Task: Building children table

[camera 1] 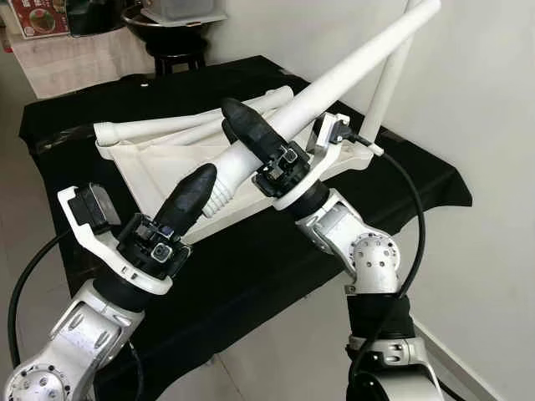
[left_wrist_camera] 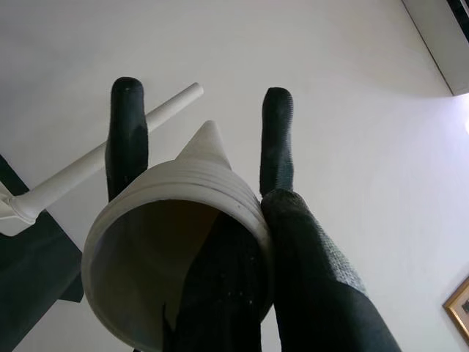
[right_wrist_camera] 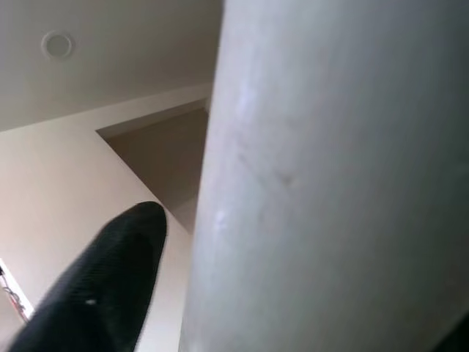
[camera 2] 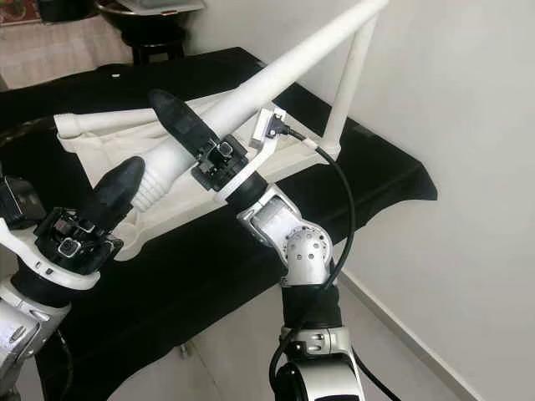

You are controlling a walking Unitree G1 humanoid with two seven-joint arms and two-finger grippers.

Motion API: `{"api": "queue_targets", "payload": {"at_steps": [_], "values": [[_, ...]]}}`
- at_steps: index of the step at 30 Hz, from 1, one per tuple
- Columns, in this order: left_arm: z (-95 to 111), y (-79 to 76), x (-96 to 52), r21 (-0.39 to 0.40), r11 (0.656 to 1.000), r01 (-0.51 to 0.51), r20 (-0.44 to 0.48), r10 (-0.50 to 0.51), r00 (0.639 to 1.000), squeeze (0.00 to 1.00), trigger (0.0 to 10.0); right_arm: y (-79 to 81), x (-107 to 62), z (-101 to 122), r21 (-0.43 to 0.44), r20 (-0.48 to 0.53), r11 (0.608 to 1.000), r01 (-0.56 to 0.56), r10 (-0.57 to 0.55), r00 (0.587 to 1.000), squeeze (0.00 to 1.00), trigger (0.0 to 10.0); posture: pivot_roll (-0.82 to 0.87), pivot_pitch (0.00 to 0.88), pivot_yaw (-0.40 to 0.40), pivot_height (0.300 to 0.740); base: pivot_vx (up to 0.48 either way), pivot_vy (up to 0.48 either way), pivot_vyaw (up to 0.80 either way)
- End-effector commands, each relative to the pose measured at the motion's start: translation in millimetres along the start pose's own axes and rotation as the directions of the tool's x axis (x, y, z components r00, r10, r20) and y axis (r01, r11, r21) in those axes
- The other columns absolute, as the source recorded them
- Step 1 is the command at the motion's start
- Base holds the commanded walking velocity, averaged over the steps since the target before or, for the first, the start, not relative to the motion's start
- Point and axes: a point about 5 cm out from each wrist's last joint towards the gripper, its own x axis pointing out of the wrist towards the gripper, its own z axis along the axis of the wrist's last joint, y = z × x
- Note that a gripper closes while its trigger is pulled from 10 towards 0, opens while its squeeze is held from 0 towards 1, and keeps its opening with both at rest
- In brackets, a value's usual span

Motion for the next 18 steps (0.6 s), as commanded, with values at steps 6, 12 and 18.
{"api": "queue_targets", "payload": {"at_steps": [6, 12, 18], "values": [[-7.9, -5.8, 0.8, -0.003, 0.999, 0.041, -0.058, -0.041, 0.997, 0.00, 6.3, 16.0, 10.6, -6.3, 0.042, 0.012, 0.992, -0.118, 0.118, 0.993, 0.00, 0.0, 0.02, 0.115, -0.072, 0.740, 0.000, 0.000, 0.00], [-10.5, -5.4, -0.3, -0.008, 0.999, 0.041, -0.062, -0.041, 0.997, 0.00, 6.0, 17.2, 11.7, -4.7, 0.042, 0.032, 0.992, -0.117, 0.116, 0.993, 0.00, 0.0, 0.01, 0.116, -0.070, 0.740, 0.000, 0.000, 0.00], [-11.2, -2.8, -1.1, 0.025, 0.999, 0.021, -0.071, -0.019, 0.997, 0.00, 10.0, 17.4, 11.8, -4.0, 0.035, 0.034, 0.993, -0.112, 0.111, 0.993, 0.00, 0.0, 0.01, 0.116, -0.069, 0.740, 0.000, 0.000, 0.00]]}}
